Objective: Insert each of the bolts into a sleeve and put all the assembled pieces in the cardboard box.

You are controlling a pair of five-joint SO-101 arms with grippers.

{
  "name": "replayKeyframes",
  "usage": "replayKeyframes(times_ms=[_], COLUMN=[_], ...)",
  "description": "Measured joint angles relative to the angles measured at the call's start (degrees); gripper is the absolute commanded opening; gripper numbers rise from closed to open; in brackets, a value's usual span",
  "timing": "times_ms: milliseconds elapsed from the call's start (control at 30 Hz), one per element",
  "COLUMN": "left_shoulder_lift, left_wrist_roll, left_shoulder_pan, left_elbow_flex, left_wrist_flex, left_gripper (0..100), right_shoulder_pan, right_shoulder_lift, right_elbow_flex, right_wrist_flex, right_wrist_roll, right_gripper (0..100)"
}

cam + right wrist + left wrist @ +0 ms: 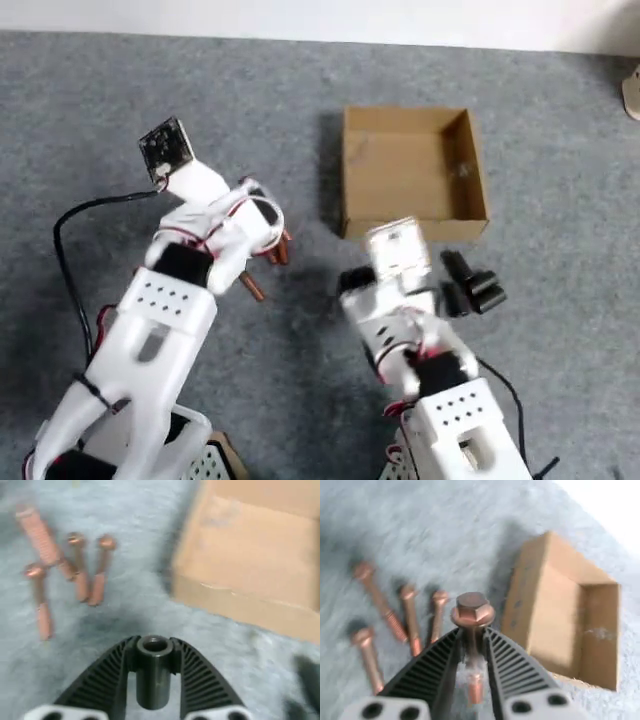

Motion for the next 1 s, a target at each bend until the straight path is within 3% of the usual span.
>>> replayKeyframes(times_ms=[133,300,567,733,1000], left_shoulder_lift=[-6.5,-16.4,-26.4,-28.0,-28.0], left_wrist_roll=[-9.0,-13.9,-14.7,-14.9,-23.6], left_shoulder_pan=[2.9,2.9,3.3,6.8,12.9], left_elbow_flex=[6.9,16.4,24.7,25.9,26.3], left_wrist_flex=[-5.8,-12.9,-21.5,-22.7,-23.0], left_gripper=[1,1,1,1,1], right_shoulder_pan=[-6.5,-7.1,-7.2,-7.2,-7.6], right_shoulder_lift=[-2.2,-10.9,-18.7,-20.3,-20.6], right_elbow_flex=[7.1,11.7,11.8,11.8,11.8], right_wrist_flex=[-7.1,-21.3,-17.9,-15.4,-15.3], right_wrist_roll=[1.2,1.5,1.5,1.5,1.5], right_gripper=[0.5,0.5,0.5,0.5,0.5])
